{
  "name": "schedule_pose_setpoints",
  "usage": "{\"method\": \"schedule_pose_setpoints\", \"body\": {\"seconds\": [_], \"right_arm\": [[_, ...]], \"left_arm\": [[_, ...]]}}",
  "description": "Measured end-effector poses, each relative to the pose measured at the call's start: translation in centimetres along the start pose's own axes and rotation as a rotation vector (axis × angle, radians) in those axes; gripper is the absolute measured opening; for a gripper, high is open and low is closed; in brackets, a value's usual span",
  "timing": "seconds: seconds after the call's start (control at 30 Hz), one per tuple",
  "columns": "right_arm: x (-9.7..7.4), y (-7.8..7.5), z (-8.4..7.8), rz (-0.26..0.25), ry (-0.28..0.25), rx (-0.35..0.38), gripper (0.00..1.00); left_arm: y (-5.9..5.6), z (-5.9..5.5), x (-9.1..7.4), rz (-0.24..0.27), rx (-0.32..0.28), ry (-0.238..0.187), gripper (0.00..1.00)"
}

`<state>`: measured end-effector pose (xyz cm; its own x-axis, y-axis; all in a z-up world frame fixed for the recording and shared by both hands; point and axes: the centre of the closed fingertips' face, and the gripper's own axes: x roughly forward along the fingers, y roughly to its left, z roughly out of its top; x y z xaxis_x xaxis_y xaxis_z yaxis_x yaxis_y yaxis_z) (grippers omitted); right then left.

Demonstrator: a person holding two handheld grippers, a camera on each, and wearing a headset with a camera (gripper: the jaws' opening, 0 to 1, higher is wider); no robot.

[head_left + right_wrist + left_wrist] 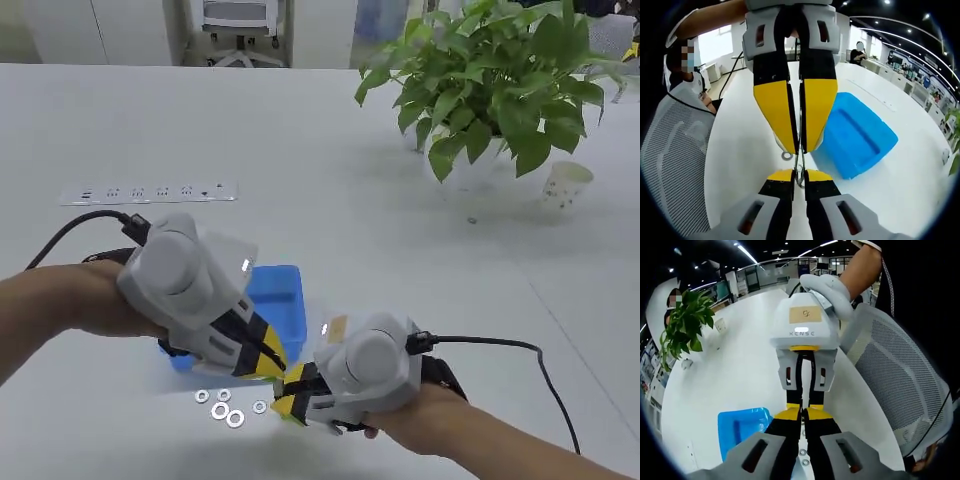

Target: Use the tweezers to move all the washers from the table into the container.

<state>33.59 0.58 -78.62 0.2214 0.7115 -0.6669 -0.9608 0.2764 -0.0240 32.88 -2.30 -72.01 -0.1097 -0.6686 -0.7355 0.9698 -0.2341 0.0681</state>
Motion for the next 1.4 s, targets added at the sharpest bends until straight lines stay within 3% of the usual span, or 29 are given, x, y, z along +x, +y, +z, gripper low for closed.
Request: {"method": "schedule_pose_setpoints", "body": {"seconds": [0.67,0.97,1.4], "right_arm": [[-1.6,-0.3,3.5,0.015,-0.021,-0.042,0.08],[-2.4,-1.1,5.6,0.020,-0.030,-0.053,0.08],[-2.9,-3.0,7.8,0.011,-0.036,-0.070,0.08]], "left_arm": [[0.4,1.6,-3.4,0.018,-0.015,0.018,0.06],[1.3,2.6,-5.5,0.039,-0.047,0.015,0.06],[3.2,3.0,-7.5,0.067,-0.029,0.032,0.06]]}}
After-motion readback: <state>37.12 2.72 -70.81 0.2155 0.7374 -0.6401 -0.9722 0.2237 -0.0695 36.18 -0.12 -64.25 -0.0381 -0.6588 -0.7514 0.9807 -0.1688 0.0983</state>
